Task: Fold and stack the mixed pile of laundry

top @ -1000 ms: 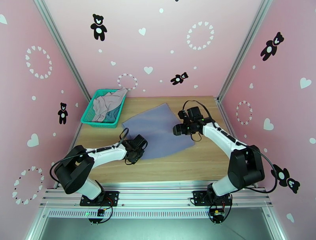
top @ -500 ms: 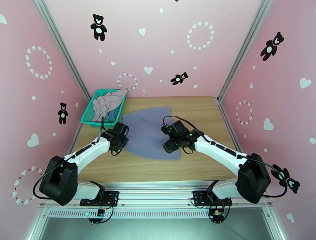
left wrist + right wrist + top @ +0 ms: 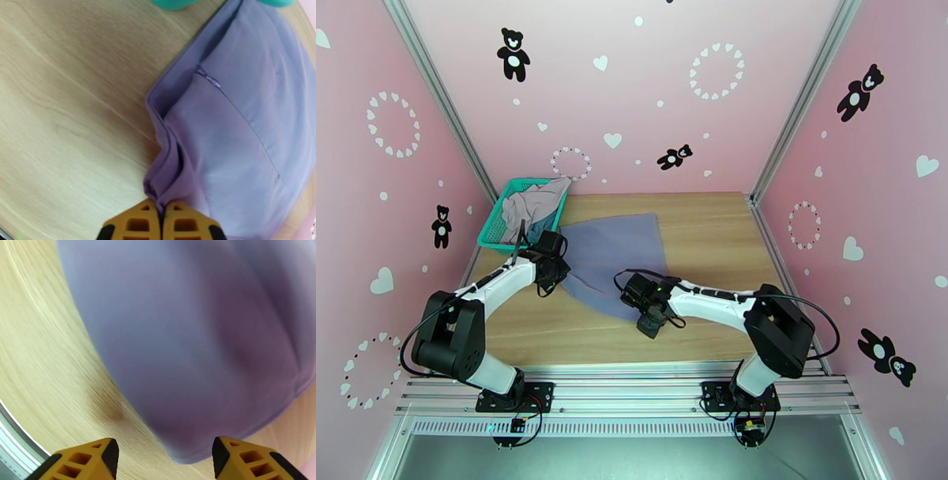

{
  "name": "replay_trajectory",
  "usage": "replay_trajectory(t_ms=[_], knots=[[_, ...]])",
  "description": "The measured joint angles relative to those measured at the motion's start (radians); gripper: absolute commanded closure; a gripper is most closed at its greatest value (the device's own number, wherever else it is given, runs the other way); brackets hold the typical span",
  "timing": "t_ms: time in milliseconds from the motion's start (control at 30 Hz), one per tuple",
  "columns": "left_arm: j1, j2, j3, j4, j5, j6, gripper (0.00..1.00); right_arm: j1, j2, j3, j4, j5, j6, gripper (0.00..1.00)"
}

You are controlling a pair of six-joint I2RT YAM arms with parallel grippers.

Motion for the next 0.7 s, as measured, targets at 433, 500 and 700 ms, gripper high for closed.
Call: replay_trajectory(t_ms=[433, 500, 700], knots=[[0.003, 0.009, 0.026, -0.004, 0.016, 0.027, 1.00, 0.002, 0.064, 0.015, -0.031, 0.024, 0.007, 0.53], [0.003, 0.009, 0.030, -0.005, 0.018, 0.027, 1.00, 0.002, 0.090, 0.032, -0.041, 0.021, 0.002, 0.59], [0.003, 0.009, 0.031, -0.008, 0.019, 0.027, 1.00, 0.013, 0.167, 0.115, -0.122, -0.010, -0.028, 0.86]])
